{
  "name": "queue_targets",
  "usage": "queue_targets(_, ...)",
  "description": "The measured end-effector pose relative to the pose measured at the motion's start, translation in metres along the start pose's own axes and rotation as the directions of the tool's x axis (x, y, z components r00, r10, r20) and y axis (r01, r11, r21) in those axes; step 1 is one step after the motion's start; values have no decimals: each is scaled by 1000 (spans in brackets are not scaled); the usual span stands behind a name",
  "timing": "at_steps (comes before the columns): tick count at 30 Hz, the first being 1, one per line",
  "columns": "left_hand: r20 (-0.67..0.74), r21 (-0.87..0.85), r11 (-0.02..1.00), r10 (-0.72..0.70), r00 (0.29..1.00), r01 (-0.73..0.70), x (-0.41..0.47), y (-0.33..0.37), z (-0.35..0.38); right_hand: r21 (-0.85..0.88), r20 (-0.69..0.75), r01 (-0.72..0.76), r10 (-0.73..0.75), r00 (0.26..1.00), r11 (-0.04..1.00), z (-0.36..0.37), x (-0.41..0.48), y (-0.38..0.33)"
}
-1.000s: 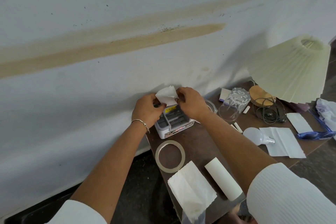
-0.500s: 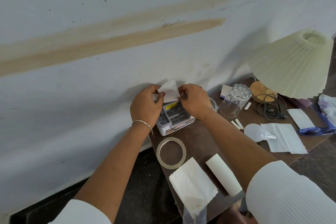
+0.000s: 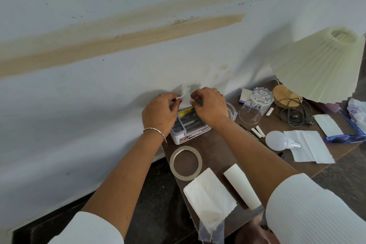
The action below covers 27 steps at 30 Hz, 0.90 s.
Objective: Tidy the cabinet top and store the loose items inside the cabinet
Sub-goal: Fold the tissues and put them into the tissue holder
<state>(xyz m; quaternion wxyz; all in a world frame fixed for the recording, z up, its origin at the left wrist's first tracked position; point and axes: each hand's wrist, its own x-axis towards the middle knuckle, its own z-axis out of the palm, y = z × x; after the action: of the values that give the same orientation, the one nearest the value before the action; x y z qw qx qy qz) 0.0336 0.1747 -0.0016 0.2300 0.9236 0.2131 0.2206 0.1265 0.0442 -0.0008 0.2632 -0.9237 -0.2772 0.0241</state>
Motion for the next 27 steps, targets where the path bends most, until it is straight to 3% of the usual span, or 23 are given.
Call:
queue_targets(3,72,-7,1000,20,997,-19,-1,-2,3,-31,14,-34,34,999,999,1,0,3)
queue_targets(8,-8,-76,995,62,998,-62,-3,3,1,7,17,-18,18,1000,1000,1,0,4)
queue_targets(15,5,-111,992,53,999,-53,-7,1,3,-31,38,-48,49,998,998,6,3,3)
queue_targets(19,-39,-167,985,33,999,-39,-8,-3,0,62,10,-8,7,1000,998,7,6,0)
queue_targets(24,22,-153,988,-6,1000,9,-8,-6,7,-78,85,-10,17,996,997,8,8,2)
queue_targets(27,-13,-154,988,9,1000,-11,-7,-7,10,2,5,11,-11,1000,1000,8,6,0)
